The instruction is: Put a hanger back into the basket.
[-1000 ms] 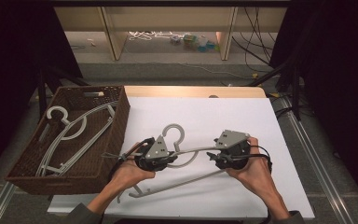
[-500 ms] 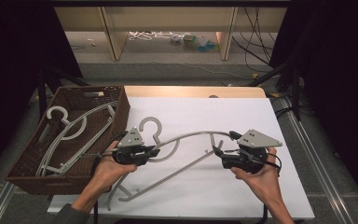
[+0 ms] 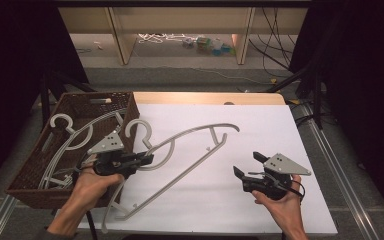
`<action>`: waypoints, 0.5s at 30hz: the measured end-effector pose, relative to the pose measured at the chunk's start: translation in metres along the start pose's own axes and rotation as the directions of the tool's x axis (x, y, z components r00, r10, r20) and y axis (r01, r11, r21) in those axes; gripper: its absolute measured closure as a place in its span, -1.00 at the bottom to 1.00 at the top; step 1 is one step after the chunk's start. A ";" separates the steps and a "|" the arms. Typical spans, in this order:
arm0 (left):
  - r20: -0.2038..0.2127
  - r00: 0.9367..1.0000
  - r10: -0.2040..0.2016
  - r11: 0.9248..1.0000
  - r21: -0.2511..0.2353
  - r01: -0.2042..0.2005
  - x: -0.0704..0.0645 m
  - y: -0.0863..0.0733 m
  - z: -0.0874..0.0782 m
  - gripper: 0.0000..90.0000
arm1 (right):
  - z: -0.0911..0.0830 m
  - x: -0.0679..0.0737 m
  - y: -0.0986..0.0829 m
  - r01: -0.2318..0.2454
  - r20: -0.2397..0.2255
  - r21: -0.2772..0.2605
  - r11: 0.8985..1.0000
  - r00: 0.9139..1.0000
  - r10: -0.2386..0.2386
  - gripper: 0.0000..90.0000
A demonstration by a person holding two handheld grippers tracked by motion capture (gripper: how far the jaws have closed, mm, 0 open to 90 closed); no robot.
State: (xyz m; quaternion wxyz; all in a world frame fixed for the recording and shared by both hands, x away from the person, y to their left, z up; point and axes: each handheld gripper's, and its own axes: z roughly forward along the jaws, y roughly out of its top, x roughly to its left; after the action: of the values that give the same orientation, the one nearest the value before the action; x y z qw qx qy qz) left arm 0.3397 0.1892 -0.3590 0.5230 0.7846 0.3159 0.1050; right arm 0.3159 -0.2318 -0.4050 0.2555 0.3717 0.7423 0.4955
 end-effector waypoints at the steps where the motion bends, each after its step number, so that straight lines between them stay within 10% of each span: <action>1: 0.000 1.000 -0.009 1.000 0.000 0.009 0.001 0.003 -0.005 0.82 | 0.000 0.001 -0.001 -0.002 0.001 -0.010 1.000 1.000 0.002 -0.54; 15: -0.065 0.998 -0.022 0.999 -0.041 0.019 0.026 0.033 -0.065 0.82 | -0.001 0.008 -0.013 -0.021 -0.009 -0.039 0.999 1.000 0.021 -0.62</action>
State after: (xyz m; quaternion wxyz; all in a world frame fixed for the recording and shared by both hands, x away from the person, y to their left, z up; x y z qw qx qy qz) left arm 0.3408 0.2456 -0.3058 0.5293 0.7667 0.3388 0.1317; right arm 0.3061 -0.2289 -0.4164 0.2544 0.3725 0.7296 0.5140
